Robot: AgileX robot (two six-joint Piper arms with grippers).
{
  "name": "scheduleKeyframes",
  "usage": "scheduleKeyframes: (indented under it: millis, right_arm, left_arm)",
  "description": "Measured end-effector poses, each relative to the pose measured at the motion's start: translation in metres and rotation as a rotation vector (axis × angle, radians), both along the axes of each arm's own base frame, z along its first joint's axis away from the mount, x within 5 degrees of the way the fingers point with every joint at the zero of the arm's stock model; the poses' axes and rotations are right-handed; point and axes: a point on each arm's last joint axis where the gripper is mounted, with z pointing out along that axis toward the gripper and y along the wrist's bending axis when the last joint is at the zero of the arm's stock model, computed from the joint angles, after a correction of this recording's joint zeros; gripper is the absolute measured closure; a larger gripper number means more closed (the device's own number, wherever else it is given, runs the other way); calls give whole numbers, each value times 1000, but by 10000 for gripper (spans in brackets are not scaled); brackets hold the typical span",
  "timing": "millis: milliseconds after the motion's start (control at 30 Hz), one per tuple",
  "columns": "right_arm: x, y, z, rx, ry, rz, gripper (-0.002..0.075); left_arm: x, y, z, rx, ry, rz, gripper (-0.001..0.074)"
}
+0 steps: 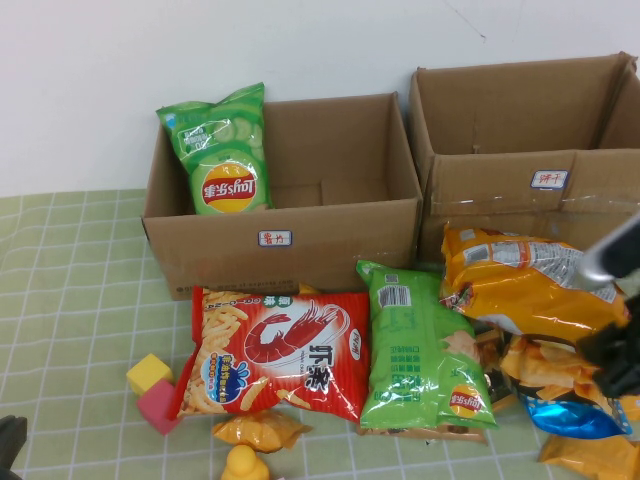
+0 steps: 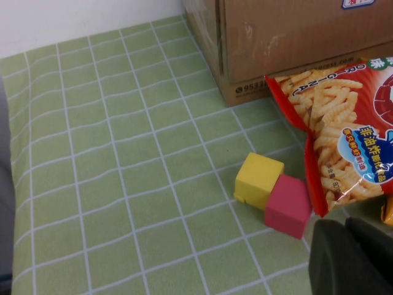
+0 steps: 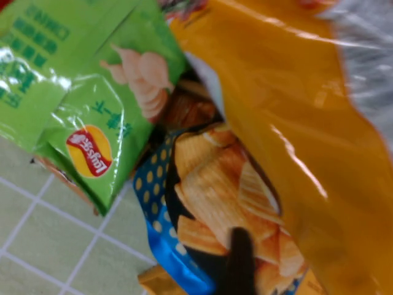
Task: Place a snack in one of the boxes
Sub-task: Pick up the potato chip
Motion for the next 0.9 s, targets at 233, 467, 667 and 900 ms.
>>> scheduleKeyframes:
  millis: [233, 467, 667, 900]
  right_arm:
    - [37, 15, -23, -81, 119, 32, 71]
    - [53, 18, -21, -128, 103, 49, 62]
    - [56, 16, -24, -174, 94, 60, 61]
    - [63, 16, -43, -232, 141, 84, 61]
  left_arm:
    - [0, 0, 0, 7, -3, -3, 737]
    - [0, 0, 0, 7, -5, -2, 737]
    - [1, 1, 2, 7, -28, 5, 737]
    - [2, 1, 3, 7, -38, 8, 737]
